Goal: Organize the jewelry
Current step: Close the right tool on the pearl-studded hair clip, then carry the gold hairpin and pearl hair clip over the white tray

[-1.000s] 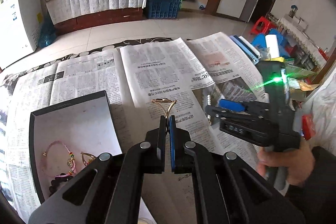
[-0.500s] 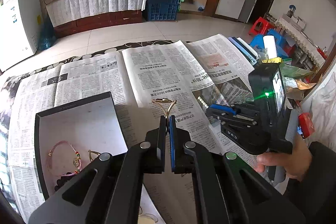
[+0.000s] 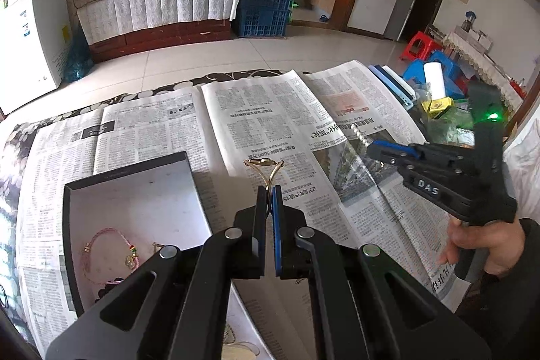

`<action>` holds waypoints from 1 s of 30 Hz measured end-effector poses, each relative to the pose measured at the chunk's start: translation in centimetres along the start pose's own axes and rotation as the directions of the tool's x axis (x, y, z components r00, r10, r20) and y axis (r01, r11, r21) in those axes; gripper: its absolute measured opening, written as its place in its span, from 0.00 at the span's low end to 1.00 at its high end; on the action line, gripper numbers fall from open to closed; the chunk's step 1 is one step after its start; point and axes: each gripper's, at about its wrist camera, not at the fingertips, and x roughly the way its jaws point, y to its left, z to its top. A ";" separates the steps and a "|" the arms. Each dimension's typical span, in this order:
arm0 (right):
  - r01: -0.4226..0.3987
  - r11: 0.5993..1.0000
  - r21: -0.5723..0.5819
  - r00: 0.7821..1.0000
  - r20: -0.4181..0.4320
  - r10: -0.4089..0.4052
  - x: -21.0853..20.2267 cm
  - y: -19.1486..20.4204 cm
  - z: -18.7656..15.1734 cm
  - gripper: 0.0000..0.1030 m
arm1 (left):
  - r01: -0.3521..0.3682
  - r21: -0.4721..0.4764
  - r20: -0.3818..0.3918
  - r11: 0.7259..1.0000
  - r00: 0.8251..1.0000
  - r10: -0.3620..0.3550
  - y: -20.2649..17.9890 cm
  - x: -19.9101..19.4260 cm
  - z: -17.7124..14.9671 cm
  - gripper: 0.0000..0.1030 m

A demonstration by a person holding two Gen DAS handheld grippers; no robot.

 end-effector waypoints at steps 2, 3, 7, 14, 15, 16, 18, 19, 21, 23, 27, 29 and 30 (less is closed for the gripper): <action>-0.017 1.000 -0.020 1.000 0.017 0.017 -0.5 1.2 0.5 0.08 | -0.003 -0.008 0.007 1.000 1.000 0.004 0.6 -0.5 0.0 0.03; -0.026 0.999 -0.033 0.999 0.026 0.027 -0.7 2.0 0.8 0.08 | -0.006 -0.011 0.011 1.000 1.000 0.006 0.9 -0.7 0.0 0.03; -0.055 0.996 -0.074 0.997 0.049 0.059 -1.3 4.4 1.7 0.08 | -0.018 -0.027 0.023 0.999 1.000 0.018 2.2 -1.6 -0.1 0.03; -0.113 0.983 -0.147 0.989 0.076 0.125 -2.1 9.3 2.7 0.08 | -0.061 -0.051 0.035 0.997 0.997 0.063 5.0 -3.3 -0.9 0.03; -0.120 0.980 -0.158 0.988 0.076 0.133 -2.1 10.0 2.7 0.08 | -0.067 -0.057 0.037 0.996 0.997 0.069 5.5 -3.6 -1.0 0.03; -0.124 0.978 -0.166 0.987 0.077 0.138 -2.1 10.5 2.8 0.08 | -0.072 -0.062 0.038 0.995 0.997 0.074 6.0 -3.8 -1.2 0.03; -0.142 0.973 -0.183 0.985 0.076 0.158 -2.1 11.9 2.8 0.08 | -0.083 -0.074 0.039 0.994 0.996 0.086 7.0 -4.3 -1.5 0.03; -0.148 0.970 -0.192 0.984 0.074 0.165 -1.9 12.5 2.9 0.08 | -0.089 -0.081 0.038 0.993 0.995 0.092 7.5 -4.5 -1.7 0.03; -0.158 0.966 -0.204 0.982 0.069 0.175 -1.7 13.6 3.1 0.08 | -0.096 -0.093 0.034 0.991 0.994 0.100 8.4 -4.7 -2.0 0.03; -0.172 0.961 -0.215 0.980 0.059 0.188 -1.3 14.8 3.1 0.08 | -0.103 -0.101 0.022 0.990 0.994 0.105 9.2 -4.7 -2.4 0.03; -0.207 0.948 -0.241 0.976 0.014 0.217 0.1 17.2 2.7 0.08 | -0.113 -0.090 -0.002 0.990 0.994 0.113 9.8 -4.5 -3.3 0.03; -0.222 0.940 -0.258 0.974 -0.021 0.224 1.1 18.4 2.2 0.08 | -0.113 -0.082 -0.024 0.990 0.994 0.111 10.0 -4.0 -3.8 0.03; -0.230 0.937 -0.264 0.973 -0.039 0.228 1.5 18.8 1.9 0.08 | -0.116 -0.077 -0.032 0.990 0.993 0.114 10.1 -3.9 -4.1 0.03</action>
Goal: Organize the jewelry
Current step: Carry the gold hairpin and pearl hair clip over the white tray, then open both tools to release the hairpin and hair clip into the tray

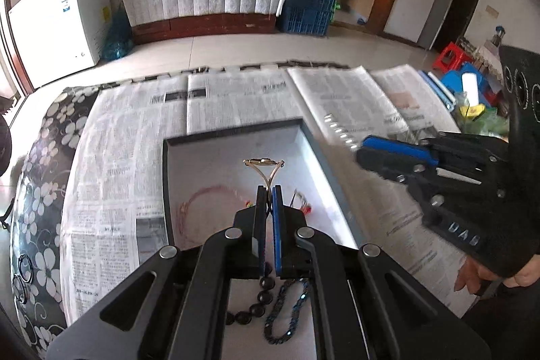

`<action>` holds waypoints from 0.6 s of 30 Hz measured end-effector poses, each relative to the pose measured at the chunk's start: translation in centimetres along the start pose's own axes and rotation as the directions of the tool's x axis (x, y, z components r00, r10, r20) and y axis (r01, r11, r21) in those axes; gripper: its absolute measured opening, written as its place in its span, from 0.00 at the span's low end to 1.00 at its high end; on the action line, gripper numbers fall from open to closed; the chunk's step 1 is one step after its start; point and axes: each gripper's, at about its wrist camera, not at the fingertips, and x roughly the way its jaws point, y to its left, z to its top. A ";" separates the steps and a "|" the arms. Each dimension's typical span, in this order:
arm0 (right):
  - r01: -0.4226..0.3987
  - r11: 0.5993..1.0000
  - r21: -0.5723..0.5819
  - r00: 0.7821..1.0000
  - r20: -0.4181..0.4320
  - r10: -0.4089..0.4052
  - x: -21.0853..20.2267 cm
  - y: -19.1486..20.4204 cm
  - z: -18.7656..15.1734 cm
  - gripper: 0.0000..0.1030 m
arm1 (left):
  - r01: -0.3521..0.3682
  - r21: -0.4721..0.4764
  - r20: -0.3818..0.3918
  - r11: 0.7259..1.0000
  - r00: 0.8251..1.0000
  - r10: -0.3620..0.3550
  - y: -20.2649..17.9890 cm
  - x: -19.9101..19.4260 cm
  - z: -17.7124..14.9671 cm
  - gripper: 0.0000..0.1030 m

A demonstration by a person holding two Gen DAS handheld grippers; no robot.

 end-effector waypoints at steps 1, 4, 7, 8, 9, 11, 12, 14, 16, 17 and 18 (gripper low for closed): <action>-0.006 1.000 -0.009 1.000 -0.018 0.006 0.6 0.3 -0.2 0.08 | -0.004 0.007 -0.011 1.000 1.000 0.004 0.0 0.3 -0.3 0.03; -0.010 0.999 -0.037 0.999 -0.048 0.009 1.5 1.3 -0.9 0.08 | -0.007 0.017 -0.042 1.000 0.999 0.008 0.2 1.0 -1.2 0.03; -0.017 0.999 -0.052 0.997 -0.076 0.013 2.4 2.0 -1.6 0.08 | -0.001 0.017 -0.065 1.000 0.998 0.002 0.3 1.5 -1.9 0.03; -0.016 0.998 -0.057 0.996 -0.085 0.011 2.7 2.2 -1.9 0.08 | 0.007 0.012 -0.077 1.000 0.997 -0.006 0.4 1.8 -2.1 0.03; -0.017 0.998 -0.057 0.996 -0.092 0.012 2.9 2.2 -2.0 0.08 | 0.010 0.009 -0.083 1.000 0.996 -0.010 0.5 1.9 -2.2 0.03; -0.015 0.998 -0.060 0.994 -0.105 0.009 3.3 2.3 -2.2 0.08 | 0.013 0.006 -0.096 1.000 0.995 -0.012 0.7 2.2 -2.4 0.03; -0.018 0.998 -0.056 0.994 -0.109 0.012 3.4 2.3 -2.3 0.08 | 0.009 0.007 -0.098 1.000 0.995 -0.008 0.7 2.3 -2.5 0.03; -0.029 0.998 -0.050 0.992 -0.122 0.023 3.6 2.3 -2.3 0.08 | 0.010 0.004 -0.099 1.000 0.995 -0.010 0.8 2.3 -2.5 0.03; -0.030 0.998 -0.055 0.992 -0.127 0.022 3.6 2.6 -2.3 0.08 | 0.006 0.006 -0.094 1.000 0.996 -0.006 0.8 2.2 -2.4 0.03; -0.034 0.998 -0.055 0.991 -0.131 0.027 3.7 2.7 -2.2 0.08 | 0.000 0.009 -0.090 1.000 0.996 0.000 0.7 2.1 -2.3 0.03; -0.034 0.998 -0.056 0.991 -0.134 0.027 3.7 2.7 -2.2 0.08 | 0.000 0.008 -0.089 1.000 0.996 0.000 0.7 2.1 -2.3 0.03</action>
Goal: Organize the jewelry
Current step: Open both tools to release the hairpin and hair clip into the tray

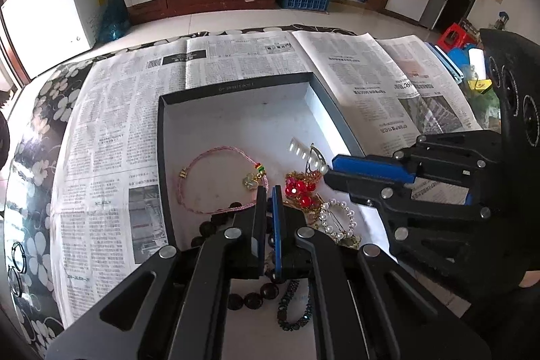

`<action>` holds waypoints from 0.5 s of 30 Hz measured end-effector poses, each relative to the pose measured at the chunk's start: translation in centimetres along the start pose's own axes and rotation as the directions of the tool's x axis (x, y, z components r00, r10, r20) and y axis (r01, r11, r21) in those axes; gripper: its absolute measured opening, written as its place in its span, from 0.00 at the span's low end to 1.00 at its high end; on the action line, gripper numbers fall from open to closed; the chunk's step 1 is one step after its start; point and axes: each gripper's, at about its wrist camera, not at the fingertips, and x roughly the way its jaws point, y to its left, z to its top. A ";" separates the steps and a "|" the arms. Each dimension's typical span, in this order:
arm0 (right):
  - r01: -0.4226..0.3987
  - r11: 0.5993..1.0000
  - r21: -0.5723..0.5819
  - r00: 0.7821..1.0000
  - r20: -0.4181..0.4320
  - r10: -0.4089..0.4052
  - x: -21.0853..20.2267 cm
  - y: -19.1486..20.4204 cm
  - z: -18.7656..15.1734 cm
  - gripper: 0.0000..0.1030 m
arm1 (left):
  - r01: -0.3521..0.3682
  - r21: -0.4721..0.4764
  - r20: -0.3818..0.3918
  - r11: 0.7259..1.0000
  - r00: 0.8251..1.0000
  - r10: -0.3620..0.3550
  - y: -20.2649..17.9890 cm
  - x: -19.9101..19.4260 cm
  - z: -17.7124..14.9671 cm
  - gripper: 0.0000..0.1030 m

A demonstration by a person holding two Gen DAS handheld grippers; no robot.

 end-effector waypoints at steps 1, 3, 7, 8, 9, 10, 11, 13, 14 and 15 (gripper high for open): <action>0.005 1.000 -0.004 1.000 -0.002 -0.005 0.0 0.1 0.0 0.10 | 0.000 -0.003 0.000 1.000 1.000 0.000 0.0 0.0 0.0 0.03; 0.004 1.000 -0.007 1.000 -0.001 -0.004 -0.1 0.0 0.1 0.20 | -0.006 -0.004 0.000 1.000 1.000 0.006 0.1 0.0 0.1 0.03; 0.005 1.000 0.003 1.000 0.015 -0.005 -0.8 -0.4 0.3 0.22 | -0.024 -0.005 0.007 1.000 1.000 0.024 0.2 -0.2 0.2 0.05; 0.006 1.000 0.008 1.000 0.019 -0.006 -1.0 -0.5 0.3 0.22 | -0.025 -0.007 0.007 1.000 1.000 0.025 0.3 -0.3 0.2 0.07; 0.005 1.000 0.012 1.000 0.021 -0.005 -1.1 -0.7 0.3 0.24 | -0.028 -0.008 0.010 1.000 1.000 0.028 0.3 -0.5 0.2 0.12; 0.005 1.000 0.014 1.000 0.022 -0.005 -1.3 -0.8 0.3 0.25 | -0.032 -0.006 0.013 0.999 0.999 0.032 0.3 -0.6 0.3 0.20; 0.003 1.000 0.017 1.000 0.022 -0.003 -1.5 -0.9 0.2 0.26 | -0.034 -0.005 0.016 0.999 0.999 0.034 0.3 -0.8 0.3 0.23; 0.002 1.000 0.014 1.000 0.019 -0.002 -1.6 -1.0 0.2 0.36 | -0.035 -0.003 0.024 0.999 0.999 0.035 0.3 -1.2 0.3 0.39; 0.002 1.000 0.007 1.000 0.018 -0.003 -1.8 -0.9 0.1 0.40 | -0.038 -0.004 0.029 0.999 0.999 0.039 0.3 -1.6 0.2 0.44; 0.001 1.000 0.002 1.000 0.019 -0.001 -2.1 -0.9 0.0 0.44 | -0.041 -0.004 0.032 0.999 0.999 0.041 0.3 -1.8 0.2 0.54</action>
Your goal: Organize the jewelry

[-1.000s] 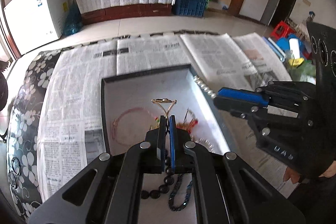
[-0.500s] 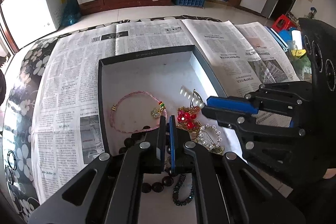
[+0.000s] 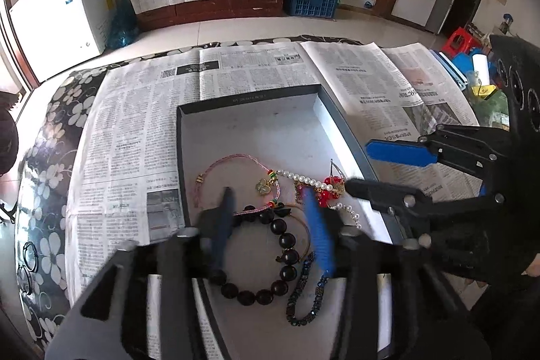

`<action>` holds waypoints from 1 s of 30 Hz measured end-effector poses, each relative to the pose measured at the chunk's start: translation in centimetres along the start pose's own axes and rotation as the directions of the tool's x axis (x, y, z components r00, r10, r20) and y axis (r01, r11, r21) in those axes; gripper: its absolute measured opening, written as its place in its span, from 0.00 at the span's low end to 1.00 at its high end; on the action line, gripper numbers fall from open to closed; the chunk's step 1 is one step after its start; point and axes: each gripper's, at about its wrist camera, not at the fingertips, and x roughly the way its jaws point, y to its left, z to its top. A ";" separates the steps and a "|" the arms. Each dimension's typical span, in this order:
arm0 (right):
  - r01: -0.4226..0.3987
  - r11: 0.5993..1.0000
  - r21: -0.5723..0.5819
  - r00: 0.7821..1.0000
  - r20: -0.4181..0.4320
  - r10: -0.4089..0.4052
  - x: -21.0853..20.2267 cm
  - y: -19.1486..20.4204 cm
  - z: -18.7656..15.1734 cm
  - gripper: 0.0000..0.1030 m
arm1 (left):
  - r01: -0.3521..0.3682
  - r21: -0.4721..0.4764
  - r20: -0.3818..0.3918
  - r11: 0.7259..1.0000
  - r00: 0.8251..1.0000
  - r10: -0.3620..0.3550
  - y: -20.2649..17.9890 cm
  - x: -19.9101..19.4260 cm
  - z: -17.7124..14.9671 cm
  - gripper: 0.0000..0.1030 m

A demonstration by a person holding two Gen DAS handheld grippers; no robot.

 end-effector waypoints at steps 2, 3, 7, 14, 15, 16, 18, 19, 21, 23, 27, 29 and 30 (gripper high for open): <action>-0.003 1.000 -0.003 1.000 -0.001 0.003 -0.4 0.1 -0.1 0.47 | -0.017 0.000 0.013 1.000 1.000 0.017 0.2 -0.7 -0.1 0.65; -0.003 1.000 -0.006 1.000 -0.001 0.003 -0.8 0.1 -0.3 0.53 | -0.021 0.001 0.015 1.000 1.000 0.021 0.3 -0.9 -0.2 0.70; 0.015 1.000 -0.010 1.000 0.010 -0.015 -2.5 0.0 -0.8 0.65 | -0.053 0.015 0.024 0.998 0.998 0.053 0.7 -2.1 -0.8 0.82; 0.003 1.000 0.022 1.000 0.020 -0.003 -5.1 -0.9 -2.2 0.79 | -0.098 0.003 0.028 0.995 0.995 0.098 2.3 -4.5 -2.3 0.95; -0.001 1.000 0.021 1.000 0.021 0.001 -5.5 -0.9 -2.5 0.80 | -0.096 0.002 0.031 0.995 0.995 0.096 2.3 -4.8 -2.4 0.95; -0.001 1.000 0.019 1.000 0.021 0.001 -5.6 -0.8 -2.7 0.83 | -0.092 0.000 0.029 0.996 0.995 0.092 2.5 -5.3 -2.8 0.95; -0.004 1.000 0.014 1.000 0.013 0.004 -6.0 -0.5 -3.2 0.85 | -0.093 -0.003 0.025 0.996 0.995 0.093 2.7 -5.9 -3.2 0.95; -0.010 1.000 0.015 1.000 0.011 0.010 -6.2 -0.4 -3.5 0.86 | -0.095 -0.004 0.025 0.995 0.995 0.095 2.7 -6.2 -3.4 0.95; -0.027 1.000 0.012 1.000 0.011 0.027 -6.8 0.1 -4.1 0.88 | -0.092 -0.008 0.018 0.996 0.996 0.092 2.7 -6.8 -3.9 0.95; -0.029 1.000 -0.009 0.999 0.015 0.029 -7.3 0.8 -4.5 0.90 | -0.073 -0.007 0.011 0.997 0.997 0.074 2.5 -7.3 -4.6 0.95; -0.043 0.998 -0.044 0.999 0.007 0.044 -7.8 2.0 -5.0 0.93 | -0.052 0.007 -0.002 0.999 0.999 0.052 2.0 -7.9 -6.0 0.95; -0.048 0.997 -0.059 0.999 -0.007 0.048 -7.7 2.2 -5.2 0.93 | -0.042 0.018 -0.006 0.999 0.999 0.042 1.5 -8.2 -6.7 0.95; -0.048 0.997 -0.060 0.999 -0.013 0.047 -7.5 2.2 -5.3 0.93 | -0.040 0.022 -0.004 0.999 0.999 0.040 1.4 -8.4 -6.9 0.95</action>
